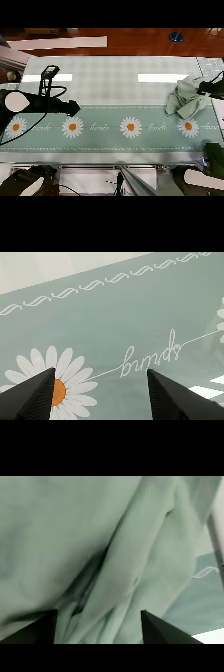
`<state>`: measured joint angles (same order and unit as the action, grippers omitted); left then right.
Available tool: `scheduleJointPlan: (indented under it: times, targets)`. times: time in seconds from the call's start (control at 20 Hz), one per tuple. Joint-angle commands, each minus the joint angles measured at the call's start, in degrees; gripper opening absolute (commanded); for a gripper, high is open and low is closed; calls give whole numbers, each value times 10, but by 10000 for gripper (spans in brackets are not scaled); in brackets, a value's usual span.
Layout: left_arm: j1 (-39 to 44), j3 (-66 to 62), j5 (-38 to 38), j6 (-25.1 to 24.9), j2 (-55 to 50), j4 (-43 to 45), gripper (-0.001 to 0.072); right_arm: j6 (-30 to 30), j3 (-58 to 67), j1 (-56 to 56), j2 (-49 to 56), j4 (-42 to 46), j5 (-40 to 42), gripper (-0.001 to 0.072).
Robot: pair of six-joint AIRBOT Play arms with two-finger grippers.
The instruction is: Fold the shirts.
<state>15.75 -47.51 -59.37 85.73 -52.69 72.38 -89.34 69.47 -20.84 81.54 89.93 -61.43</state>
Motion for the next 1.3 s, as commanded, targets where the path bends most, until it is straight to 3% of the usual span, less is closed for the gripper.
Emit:
scheduleJointPlan:
  times: [0.0,0.1,0.15,0.25,0.4,0.6,0.85,1.05,1.25]
  targets:
    - [0,-1,0,0,0,0,707,5,2,-4,73,-88,4,591]
    - [0,-1,0,0,0,0,707,5,2,-4,106,-131,4,562]
    - [0,-1,0,0,0,0,707,6,2,-4,118,-145,1,422]
    - [0,-1,0,0,0,0,707,6,2,-4,124,-149,-3,26]
    - [0,-1,-2,0,0,0,707,54,2,-4,83,-150,-14,22]
    - [0,-11,-14,0,0,-7,706,124,11,-4,-59,-169,-47,22]
    - [-1,-129,-112,-13,3,-8,704,135,31,0,-256,-375,-39,22]
    - [-1,-260,-157,-12,14,-8,704,133,31,6,-345,-524,-146,22]
    - [0,-317,-172,-10,34,-9,703,84,31,124,-376,-485,-182,22]
